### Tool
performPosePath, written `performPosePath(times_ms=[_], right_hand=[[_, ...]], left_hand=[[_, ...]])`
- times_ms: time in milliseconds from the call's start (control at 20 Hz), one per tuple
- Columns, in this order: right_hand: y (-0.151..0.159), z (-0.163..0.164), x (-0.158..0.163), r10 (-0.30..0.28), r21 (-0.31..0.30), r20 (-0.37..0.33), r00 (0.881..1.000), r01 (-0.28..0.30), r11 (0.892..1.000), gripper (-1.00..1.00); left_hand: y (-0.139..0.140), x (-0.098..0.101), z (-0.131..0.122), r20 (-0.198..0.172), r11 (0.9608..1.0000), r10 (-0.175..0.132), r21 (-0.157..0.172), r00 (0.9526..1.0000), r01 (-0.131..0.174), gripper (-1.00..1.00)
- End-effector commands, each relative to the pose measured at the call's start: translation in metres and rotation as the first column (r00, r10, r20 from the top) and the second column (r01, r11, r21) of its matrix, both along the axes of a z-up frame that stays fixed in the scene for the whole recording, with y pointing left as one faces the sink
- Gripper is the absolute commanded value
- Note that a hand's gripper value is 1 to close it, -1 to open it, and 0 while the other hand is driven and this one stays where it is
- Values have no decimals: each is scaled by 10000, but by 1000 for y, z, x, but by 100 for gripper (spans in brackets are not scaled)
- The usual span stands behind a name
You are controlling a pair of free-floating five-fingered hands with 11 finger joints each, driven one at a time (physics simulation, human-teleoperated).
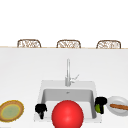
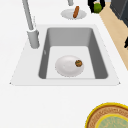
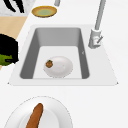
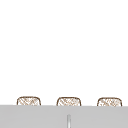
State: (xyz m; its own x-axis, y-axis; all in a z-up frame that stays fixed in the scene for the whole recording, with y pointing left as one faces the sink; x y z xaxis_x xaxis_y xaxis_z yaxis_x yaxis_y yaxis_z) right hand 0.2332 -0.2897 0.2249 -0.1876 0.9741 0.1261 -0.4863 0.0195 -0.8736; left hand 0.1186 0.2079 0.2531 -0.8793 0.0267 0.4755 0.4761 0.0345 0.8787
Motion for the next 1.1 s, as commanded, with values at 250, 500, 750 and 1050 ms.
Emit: performPosePath(times_ms=[250, 500, 750, 1050], right_hand=[[72, 26, 23, -10, -81, -110, 9999, 9, 10000, 100], [114, 7, 45, -5, -143, 102, 9999, 7, 9999, 100], [143, -27, 75, 167, 75, 542, 9984, -172, 9998, 100], [164, -76, 107, 77, 238, 411, 9991, -87, 9997, 100]], left_hand=[[0, 0, 0, 0, 10000, 0, 0, 10000, 0, 0], [0, 0, 0, 0, 10000, 0, 0, 10000, 0, 0], [0, 0, 0, 0, 10000, 0, 0, 10000, 0, 0], [0, 0, 0, 0, 10000, 0, 0, 10000, 0, 0]])
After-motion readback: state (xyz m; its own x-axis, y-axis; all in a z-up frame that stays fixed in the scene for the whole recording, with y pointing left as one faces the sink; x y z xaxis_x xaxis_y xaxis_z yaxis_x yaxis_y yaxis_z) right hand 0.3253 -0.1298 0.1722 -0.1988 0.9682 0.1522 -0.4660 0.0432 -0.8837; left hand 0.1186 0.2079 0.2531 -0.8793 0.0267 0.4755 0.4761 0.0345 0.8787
